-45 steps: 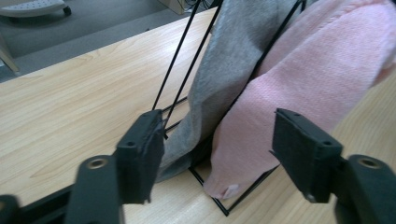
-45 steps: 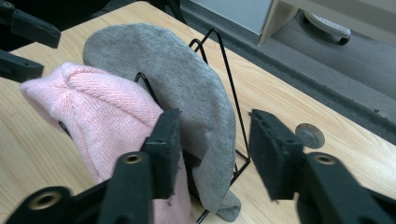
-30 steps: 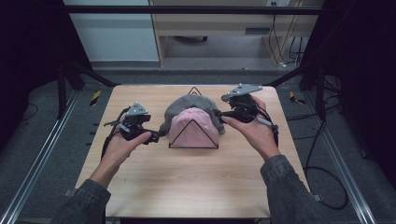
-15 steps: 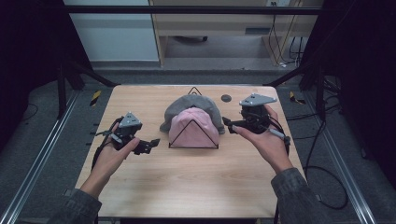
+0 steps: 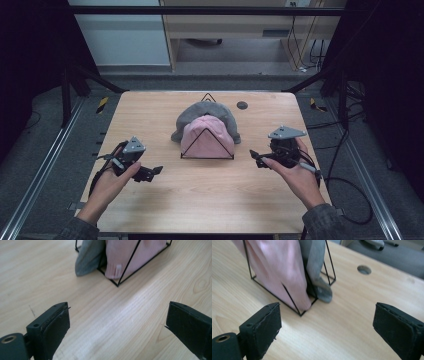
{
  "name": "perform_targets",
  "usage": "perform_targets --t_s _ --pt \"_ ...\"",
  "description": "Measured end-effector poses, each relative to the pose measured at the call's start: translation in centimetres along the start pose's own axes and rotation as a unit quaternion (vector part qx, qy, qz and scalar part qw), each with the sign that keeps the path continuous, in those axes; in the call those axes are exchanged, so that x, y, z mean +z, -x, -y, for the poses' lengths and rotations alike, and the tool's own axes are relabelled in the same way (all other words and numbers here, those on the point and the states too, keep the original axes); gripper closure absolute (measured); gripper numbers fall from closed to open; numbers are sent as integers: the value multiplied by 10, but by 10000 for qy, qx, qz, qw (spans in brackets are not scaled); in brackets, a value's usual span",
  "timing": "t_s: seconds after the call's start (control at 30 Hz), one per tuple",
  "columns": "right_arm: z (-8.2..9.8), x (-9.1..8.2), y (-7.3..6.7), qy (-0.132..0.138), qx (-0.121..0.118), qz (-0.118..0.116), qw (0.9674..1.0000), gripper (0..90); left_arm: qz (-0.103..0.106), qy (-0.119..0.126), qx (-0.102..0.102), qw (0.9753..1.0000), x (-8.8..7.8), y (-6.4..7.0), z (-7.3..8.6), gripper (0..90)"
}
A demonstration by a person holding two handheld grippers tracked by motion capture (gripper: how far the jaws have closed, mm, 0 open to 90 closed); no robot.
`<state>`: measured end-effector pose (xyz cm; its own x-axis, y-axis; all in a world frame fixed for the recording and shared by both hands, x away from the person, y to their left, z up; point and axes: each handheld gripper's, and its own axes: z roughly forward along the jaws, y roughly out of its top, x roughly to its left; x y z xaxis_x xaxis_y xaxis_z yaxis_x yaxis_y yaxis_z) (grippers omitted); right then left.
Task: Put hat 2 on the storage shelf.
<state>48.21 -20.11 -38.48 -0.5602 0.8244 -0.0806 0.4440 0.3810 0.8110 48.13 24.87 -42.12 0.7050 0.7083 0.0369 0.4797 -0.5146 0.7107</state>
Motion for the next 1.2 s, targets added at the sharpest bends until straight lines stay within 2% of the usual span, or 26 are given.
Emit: perform_targets --t_s 0.13,0.33,0.4,0.57,0.67,0.77,0.9,1.0,1.03,1.2 --pt "19 3 1 -111 149 -19 9998 81 14 -145 -111 9998 8 -4 14 46" --pt "45 14 3 -304 286 -49 9991 82 -25 -210 -311 9993 16 -12 33 46" --pt "49 16 3 -349 325 -48 9989 82 -60 -242 -310 9992 17 -14 35 46" --pt "70 30 5 -519 470 -11 9975 84 -143 -344 -448 9983 23 -23 46 47" --pt "84 41 7 -670 646 7 9957 85 -153 -531 -539 9970 31 -27 54 47" --pt "89 45 8 -755 702 17 9947 85 -128 -619 -530 9966 35 -28 57 46" --pt "98 54 9 -998 708 96 9924 85 -129 -816 -567 9950 43 -26 60 42" --pt "102 57 8 -1063 707 113 9918 84 -163 -845 -502 9950 44 -24 61 26" --pt "104 60 8 -1162 691 133 9907 63 -185 -830 -385 9956 45 -24 62 14" --pt "109 63 3 -920 668 196 9933 4 -229 -708 -439 9963 46 -22 65 0"
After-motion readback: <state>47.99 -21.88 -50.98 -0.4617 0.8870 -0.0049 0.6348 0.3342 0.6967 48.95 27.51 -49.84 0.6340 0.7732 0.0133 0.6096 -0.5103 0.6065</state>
